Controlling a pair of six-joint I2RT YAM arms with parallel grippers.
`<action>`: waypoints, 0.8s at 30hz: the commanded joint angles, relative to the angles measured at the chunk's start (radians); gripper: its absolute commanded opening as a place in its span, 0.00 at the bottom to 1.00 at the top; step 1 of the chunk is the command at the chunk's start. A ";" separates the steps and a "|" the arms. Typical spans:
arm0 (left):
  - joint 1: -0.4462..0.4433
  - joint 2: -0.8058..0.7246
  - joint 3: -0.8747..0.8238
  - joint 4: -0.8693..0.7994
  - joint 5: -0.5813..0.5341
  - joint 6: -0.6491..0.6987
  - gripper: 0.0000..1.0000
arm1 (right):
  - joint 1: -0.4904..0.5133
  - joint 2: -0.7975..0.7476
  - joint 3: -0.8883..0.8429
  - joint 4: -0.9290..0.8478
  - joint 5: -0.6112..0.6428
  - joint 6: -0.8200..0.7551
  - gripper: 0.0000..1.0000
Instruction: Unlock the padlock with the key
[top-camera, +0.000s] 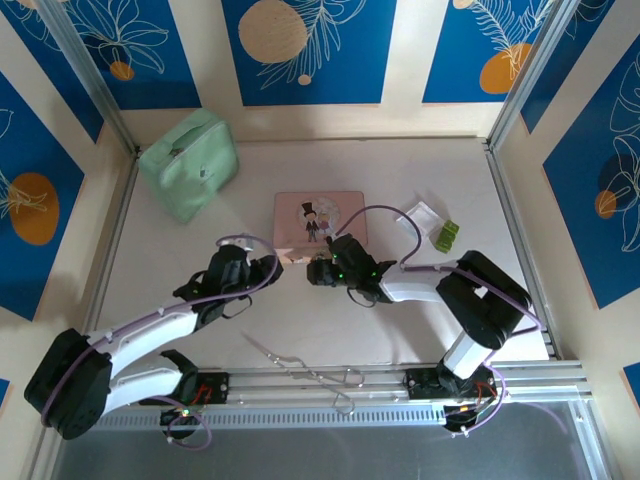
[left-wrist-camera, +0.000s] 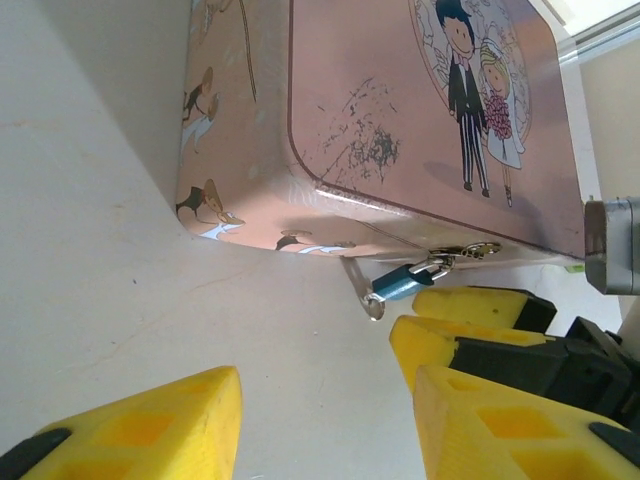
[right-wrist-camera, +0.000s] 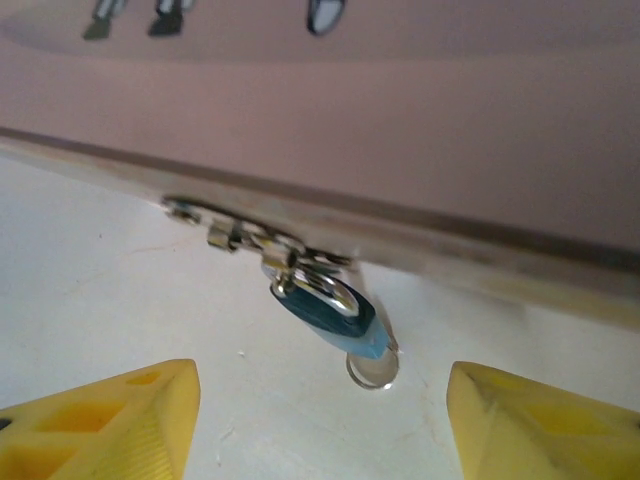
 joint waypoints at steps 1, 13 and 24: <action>-0.016 0.009 -0.017 0.056 0.021 -0.018 0.48 | -0.008 0.031 0.033 0.056 0.008 -0.031 0.67; -0.035 0.031 -0.017 0.067 0.013 -0.016 0.43 | -0.031 0.089 0.062 0.086 -0.024 -0.069 0.64; -0.050 0.054 -0.019 0.071 0.008 -0.019 0.41 | -0.043 0.087 0.058 0.104 -0.065 -0.108 0.59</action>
